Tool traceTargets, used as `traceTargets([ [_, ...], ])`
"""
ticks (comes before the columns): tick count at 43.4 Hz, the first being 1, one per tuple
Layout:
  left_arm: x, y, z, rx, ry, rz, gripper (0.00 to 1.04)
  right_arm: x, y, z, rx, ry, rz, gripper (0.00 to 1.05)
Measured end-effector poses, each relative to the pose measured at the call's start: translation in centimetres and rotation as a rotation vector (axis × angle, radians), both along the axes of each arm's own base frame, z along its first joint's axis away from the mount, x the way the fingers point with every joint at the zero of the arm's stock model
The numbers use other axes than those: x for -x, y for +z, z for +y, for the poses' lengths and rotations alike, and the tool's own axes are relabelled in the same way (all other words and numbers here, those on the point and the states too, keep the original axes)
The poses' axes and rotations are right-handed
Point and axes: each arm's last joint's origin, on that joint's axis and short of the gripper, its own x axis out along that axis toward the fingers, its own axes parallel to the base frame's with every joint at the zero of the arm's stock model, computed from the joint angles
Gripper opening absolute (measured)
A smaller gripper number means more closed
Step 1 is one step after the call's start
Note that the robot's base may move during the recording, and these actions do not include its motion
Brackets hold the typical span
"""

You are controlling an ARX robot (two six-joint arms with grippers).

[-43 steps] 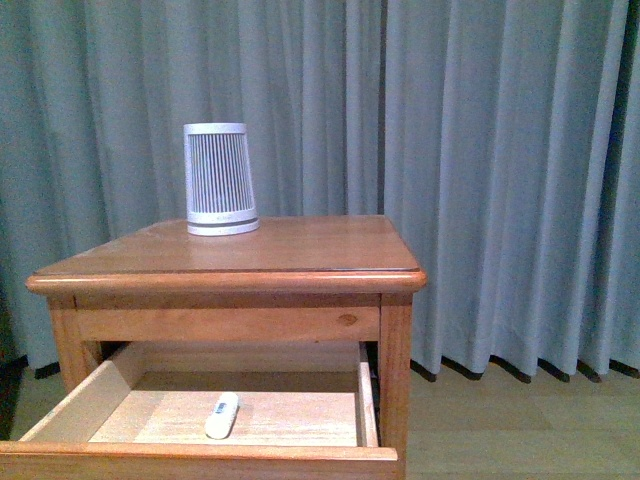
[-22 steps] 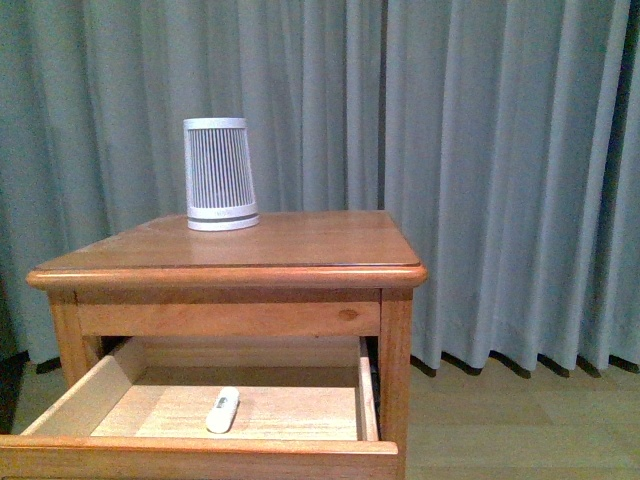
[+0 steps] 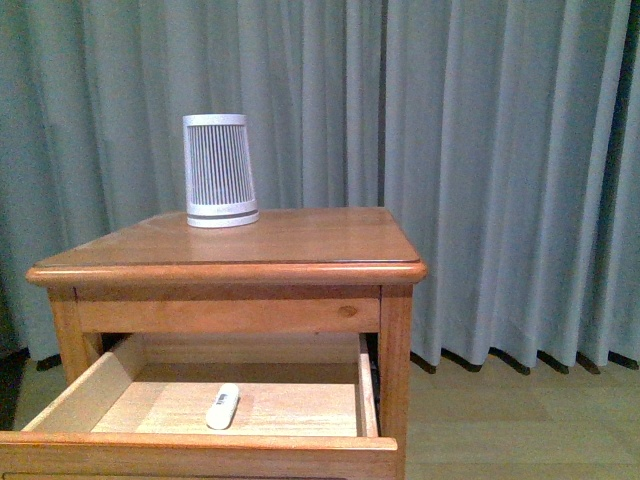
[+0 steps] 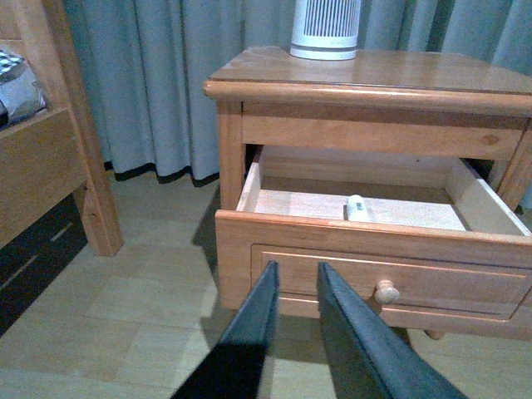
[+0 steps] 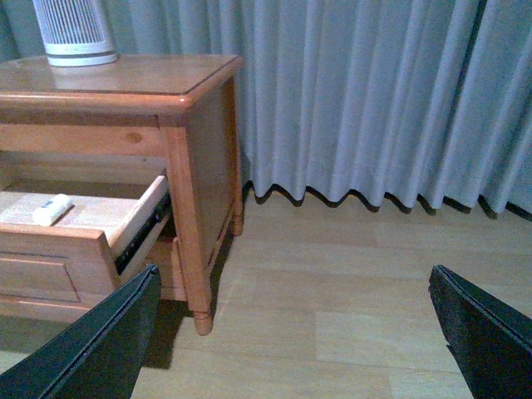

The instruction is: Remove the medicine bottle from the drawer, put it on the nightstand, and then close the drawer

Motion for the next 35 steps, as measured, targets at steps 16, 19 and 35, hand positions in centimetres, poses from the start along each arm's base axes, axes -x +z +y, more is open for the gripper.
traceTargets([
  [16,0.00,0.00,0.00,0.000,-0.001,0.000,0.94,0.00,0.00,-0.01,0.000,-0.004,0.000,0.98],
  [19,0.00,0.00,0.00,-0.002,-0.001,0.000,0.98,0.00,0.00,-0.01,0.000,-0.003,0.000,0.98],
  [35,0.01,0.00,0.00,-0.003,0.000,0.000,0.98,0.00,-0.01,-0.01,0.000,-0.001,0.000,0.98],
])
